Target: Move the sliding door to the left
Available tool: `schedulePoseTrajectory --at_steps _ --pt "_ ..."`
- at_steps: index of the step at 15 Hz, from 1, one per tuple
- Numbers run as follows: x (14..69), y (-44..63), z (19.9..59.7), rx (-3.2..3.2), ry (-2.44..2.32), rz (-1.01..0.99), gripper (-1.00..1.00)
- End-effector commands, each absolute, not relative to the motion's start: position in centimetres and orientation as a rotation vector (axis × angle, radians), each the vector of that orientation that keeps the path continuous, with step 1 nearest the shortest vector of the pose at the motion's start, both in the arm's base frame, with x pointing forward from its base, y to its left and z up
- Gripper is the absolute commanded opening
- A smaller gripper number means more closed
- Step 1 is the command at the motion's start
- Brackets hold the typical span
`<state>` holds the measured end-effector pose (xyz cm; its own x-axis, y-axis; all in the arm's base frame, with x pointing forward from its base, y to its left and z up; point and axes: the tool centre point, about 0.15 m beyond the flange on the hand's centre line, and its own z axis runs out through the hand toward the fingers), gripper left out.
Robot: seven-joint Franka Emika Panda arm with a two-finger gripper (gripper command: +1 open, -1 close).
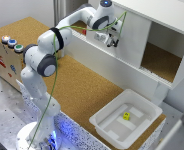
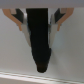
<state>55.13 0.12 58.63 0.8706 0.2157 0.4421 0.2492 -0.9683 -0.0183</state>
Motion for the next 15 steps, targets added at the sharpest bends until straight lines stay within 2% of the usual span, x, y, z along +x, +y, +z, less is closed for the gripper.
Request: schedulePoseTrajectory --at_steps 1,9,10,15 --pt "53.9 6.9 59.9 -2.895 -0.510 -0.826 -1.00" --pt "53.6 16.8 59.5 -2.963 -0.354 -0.851 -1.00" --pt "53.8 17.2 59.7 -2.977 -0.319 -0.869 1.00" --pt "52.5 17.5 60.0 -3.029 -0.151 -1.022 1.00"
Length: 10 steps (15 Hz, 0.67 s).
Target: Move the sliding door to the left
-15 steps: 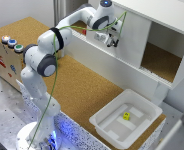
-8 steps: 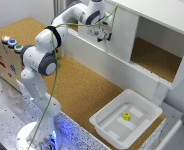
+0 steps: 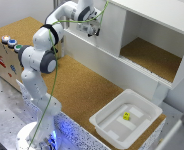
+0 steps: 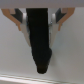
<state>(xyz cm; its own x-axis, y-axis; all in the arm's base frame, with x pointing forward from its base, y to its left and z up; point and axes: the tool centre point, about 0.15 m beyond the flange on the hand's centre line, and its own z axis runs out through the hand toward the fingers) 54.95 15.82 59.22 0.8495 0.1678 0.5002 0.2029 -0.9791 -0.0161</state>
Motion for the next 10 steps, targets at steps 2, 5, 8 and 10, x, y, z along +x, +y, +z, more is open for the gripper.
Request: schedulePoseTrajectory --at_steps 2,5,8,10 --pt "51.4 17.4 60.0 -3.039 -0.121 -1.049 1.00" --pt "50.2 17.1 59.9 -3.058 -0.080 -1.037 1.00" --pt "49.3 16.5 58.5 -3.091 -0.022 -0.963 1.00" --pt "48.4 16.4 57.0 -3.118 0.005 -0.875 1.00"
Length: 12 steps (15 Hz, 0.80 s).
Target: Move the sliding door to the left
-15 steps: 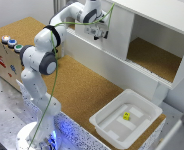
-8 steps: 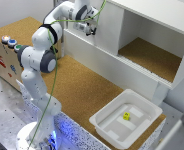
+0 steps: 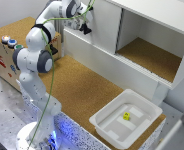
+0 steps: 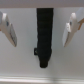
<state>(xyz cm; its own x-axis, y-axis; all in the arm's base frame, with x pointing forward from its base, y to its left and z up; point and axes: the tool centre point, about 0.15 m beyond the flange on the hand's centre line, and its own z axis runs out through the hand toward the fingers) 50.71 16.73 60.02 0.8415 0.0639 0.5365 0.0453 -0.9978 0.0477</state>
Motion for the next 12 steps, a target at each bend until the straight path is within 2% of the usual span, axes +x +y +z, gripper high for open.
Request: schedulePoseTrajectory --at_steps 1,7,12 --pt "48.2 16.4 56.5 2.938 -0.011 0.799 1.00" --pt "46.4 16.5 52.2 2.928 -0.078 0.648 1.00" --pt "45.1 14.5 50.3 2.869 -0.214 0.562 1.00"
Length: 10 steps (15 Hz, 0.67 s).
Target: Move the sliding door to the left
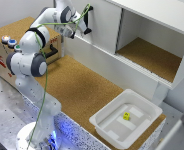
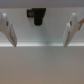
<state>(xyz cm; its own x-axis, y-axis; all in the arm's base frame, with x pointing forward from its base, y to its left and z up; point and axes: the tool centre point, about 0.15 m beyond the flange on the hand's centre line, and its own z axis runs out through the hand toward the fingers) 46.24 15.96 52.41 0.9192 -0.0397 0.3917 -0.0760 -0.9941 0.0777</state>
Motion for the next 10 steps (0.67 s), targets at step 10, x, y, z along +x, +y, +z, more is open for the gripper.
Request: schedulePoseTrajectory --at_steps 10 --pt "44.5 1.7 47.7 2.882 -0.384 0.540 1.00"
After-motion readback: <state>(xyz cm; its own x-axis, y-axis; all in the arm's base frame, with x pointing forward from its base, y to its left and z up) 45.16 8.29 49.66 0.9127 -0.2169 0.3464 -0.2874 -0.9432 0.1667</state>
